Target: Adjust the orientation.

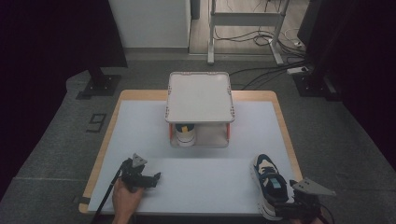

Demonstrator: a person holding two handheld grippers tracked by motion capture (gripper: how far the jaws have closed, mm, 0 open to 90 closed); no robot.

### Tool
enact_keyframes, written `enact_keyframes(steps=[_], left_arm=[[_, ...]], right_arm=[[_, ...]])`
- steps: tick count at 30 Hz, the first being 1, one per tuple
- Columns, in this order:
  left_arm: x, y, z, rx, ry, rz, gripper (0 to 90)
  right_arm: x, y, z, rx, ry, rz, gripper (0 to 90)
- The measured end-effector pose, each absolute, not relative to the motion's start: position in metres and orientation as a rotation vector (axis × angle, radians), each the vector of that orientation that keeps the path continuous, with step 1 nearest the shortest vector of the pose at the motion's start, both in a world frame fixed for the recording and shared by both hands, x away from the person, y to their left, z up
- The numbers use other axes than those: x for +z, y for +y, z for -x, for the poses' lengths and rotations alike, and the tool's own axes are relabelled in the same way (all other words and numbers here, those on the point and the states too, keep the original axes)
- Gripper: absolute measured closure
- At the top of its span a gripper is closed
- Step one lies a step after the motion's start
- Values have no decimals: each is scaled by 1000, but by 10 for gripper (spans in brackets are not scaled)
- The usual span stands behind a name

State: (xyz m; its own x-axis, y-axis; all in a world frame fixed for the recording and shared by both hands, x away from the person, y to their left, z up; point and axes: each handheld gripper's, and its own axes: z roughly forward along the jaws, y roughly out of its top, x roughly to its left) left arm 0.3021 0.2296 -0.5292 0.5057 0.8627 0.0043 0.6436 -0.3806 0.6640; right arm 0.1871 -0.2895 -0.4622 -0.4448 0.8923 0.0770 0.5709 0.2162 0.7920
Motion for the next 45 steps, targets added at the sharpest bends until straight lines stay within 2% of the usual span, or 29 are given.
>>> enact_keyframes(steps=[12, 17, 21, 45], left_arm=[[-529, 230, -302, 472, 1228, -2145, 0], [-529, 230, -302, 472, 1227, -2146, 0], [-529, 230, -302, 472, 1227, -2145, 0], [-529, 230, -302, 471, 1227, -2145, 0]], right_arm=[[-500, -284, -196, 1022, 2143, -1438, 0], [-504, -282, -198, 1013, 2143, -1448, 67], [-501, -283, -198, 1019, 2101, -1404, 197], [-497, -252, -222, 1104, 2098, -1342, 242]])
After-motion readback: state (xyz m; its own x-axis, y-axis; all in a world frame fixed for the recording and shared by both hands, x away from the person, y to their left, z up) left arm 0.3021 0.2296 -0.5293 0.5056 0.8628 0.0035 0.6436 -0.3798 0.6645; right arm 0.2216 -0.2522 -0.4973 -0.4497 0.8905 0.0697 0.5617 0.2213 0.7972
